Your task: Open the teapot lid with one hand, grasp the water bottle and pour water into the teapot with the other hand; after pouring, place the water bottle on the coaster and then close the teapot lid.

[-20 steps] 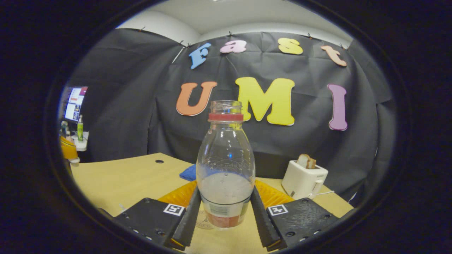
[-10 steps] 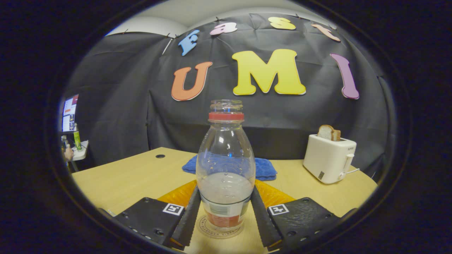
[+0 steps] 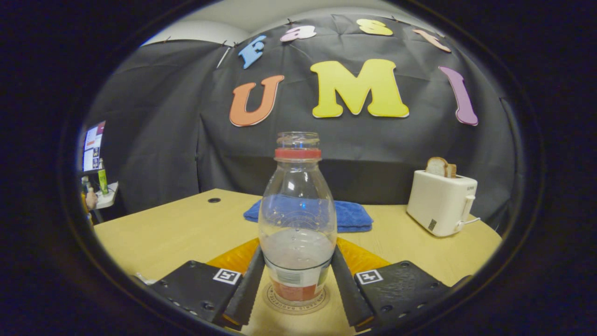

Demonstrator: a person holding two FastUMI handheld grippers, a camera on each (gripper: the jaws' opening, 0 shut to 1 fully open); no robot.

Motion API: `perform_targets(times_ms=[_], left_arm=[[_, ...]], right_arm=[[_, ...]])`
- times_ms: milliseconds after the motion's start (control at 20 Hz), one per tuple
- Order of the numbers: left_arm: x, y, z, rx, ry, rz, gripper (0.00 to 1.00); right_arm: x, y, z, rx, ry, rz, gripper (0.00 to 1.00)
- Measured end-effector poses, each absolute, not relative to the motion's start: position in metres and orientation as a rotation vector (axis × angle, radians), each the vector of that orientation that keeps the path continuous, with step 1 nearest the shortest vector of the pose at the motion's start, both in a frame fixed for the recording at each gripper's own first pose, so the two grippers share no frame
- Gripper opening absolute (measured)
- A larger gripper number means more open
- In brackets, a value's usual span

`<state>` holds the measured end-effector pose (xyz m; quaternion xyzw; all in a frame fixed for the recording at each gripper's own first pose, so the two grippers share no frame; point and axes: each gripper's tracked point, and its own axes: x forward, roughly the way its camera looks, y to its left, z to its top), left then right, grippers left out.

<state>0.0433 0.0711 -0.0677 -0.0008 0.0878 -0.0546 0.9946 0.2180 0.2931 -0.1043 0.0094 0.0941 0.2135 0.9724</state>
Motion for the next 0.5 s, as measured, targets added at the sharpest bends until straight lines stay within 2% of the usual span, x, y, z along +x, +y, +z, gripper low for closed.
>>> perform_targets(times_ms=[50, 100, 200, 500], left_arm=[[0.044, 0.07, -0.068, 0.001, 0.175, -0.114, 0.03], [0.043, 0.068, -0.068, 0.001, 0.174, -0.118, 0.03], [0.044, 0.067, -0.068, 0.003, 0.173, -0.12, 0.03], [0.045, 0.062, -0.066, -0.006, 0.164, -0.128, 0.03]], right_arm=[[0.218, 0.293, -0.104, 0.017, 0.188, 0.433, 0.75], [0.218, 0.294, -0.102, 0.026, 0.182, 0.441, 0.8], [0.214, 0.295, -0.097, 0.037, 0.172, 0.453, 0.96], [0.201, 0.276, -0.064, 0.035, 0.093, 0.435, 0.98]])
